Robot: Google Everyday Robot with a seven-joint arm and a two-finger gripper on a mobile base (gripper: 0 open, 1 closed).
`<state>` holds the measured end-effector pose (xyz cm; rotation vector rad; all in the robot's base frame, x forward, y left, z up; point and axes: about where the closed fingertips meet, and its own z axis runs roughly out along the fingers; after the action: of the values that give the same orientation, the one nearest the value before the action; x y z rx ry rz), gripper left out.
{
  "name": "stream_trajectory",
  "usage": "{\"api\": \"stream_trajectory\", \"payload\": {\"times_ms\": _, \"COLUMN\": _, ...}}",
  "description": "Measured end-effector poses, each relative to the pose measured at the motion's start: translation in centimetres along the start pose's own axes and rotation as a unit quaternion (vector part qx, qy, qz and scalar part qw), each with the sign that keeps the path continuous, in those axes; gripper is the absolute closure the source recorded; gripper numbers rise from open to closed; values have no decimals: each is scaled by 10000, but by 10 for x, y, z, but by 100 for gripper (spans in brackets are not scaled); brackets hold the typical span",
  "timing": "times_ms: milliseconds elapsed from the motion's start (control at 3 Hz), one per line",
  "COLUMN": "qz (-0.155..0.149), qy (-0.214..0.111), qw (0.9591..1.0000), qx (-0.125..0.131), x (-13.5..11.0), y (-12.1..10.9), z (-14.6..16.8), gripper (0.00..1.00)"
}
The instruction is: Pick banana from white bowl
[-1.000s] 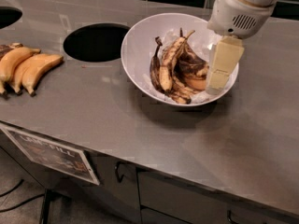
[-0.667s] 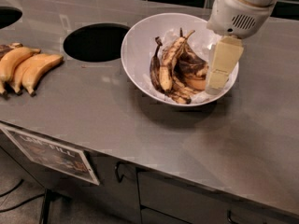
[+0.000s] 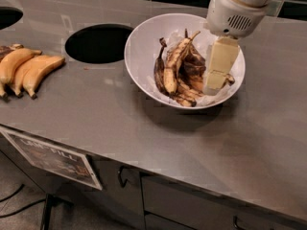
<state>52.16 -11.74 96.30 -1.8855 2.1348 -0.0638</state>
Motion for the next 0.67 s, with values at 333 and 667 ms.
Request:
{"api": "stream_trajectory", "payload": {"times_ms": 333, "qz": -45, "qy": -8, "qw": 10000, "qx": -29, "x": -3, "y": 0, "z": 5, "gripper": 0}}
{"api": "stream_trajectory", "payload": {"times_ms": 667, "qz": 3, "qy": 3, "qw": 10000, "qx": -98, "x": 0, "y": 2, "z": 15, "gripper": 0}}
